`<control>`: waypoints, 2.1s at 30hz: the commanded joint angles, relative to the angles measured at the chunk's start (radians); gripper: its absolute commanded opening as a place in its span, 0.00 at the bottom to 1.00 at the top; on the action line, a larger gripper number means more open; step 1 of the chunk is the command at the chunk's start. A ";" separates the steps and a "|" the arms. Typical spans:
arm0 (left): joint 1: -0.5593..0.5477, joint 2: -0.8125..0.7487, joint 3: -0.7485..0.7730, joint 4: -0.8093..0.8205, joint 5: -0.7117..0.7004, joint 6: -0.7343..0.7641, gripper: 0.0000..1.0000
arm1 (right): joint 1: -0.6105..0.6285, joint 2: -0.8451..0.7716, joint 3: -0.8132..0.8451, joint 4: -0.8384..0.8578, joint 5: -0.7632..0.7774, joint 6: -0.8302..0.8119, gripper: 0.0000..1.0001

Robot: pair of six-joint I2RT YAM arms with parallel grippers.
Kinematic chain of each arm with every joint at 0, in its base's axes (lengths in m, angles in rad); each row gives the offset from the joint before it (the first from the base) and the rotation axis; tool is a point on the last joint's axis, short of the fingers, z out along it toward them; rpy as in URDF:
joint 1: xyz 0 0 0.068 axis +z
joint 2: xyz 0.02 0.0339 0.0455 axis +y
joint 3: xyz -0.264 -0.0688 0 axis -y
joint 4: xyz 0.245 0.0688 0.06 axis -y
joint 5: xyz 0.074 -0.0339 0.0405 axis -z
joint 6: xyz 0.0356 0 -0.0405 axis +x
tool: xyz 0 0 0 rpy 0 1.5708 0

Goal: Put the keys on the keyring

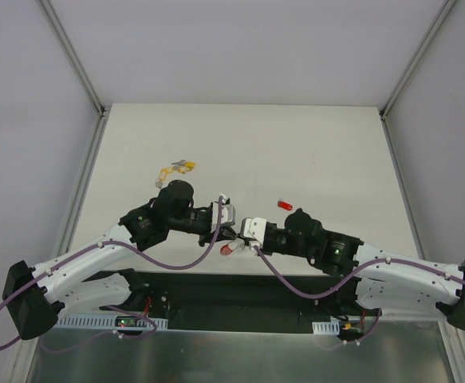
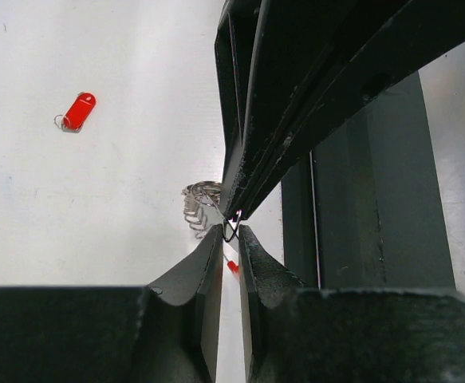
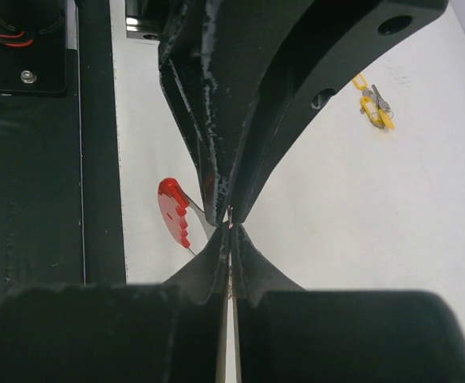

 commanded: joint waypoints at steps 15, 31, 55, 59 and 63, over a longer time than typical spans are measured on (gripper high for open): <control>-0.006 -0.012 0.048 0.005 -0.124 0.013 0.00 | -0.107 -0.060 0.063 0.030 -0.073 0.107 0.57; -0.005 0.065 0.083 -0.010 -0.278 -0.058 0.00 | -0.532 0.008 0.134 -0.332 0.212 0.439 0.72; 0.054 0.197 0.226 -0.231 -0.483 -0.217 0.00 | -0.813 0.650 0.387 -0.384 -0.019 0.729 0.30; 0.054 0.194 0.226 -0.232 -0.483 -0.214 0.00 | -0.838 0.729 0.463 -0.456 -0.062 0.715 0.30; 0.054 0.192 0.226 -0.234 -0.474 -0.213 0.00 | -0.859 0.774 0.514 -0.492 -0.088 0.706 0.29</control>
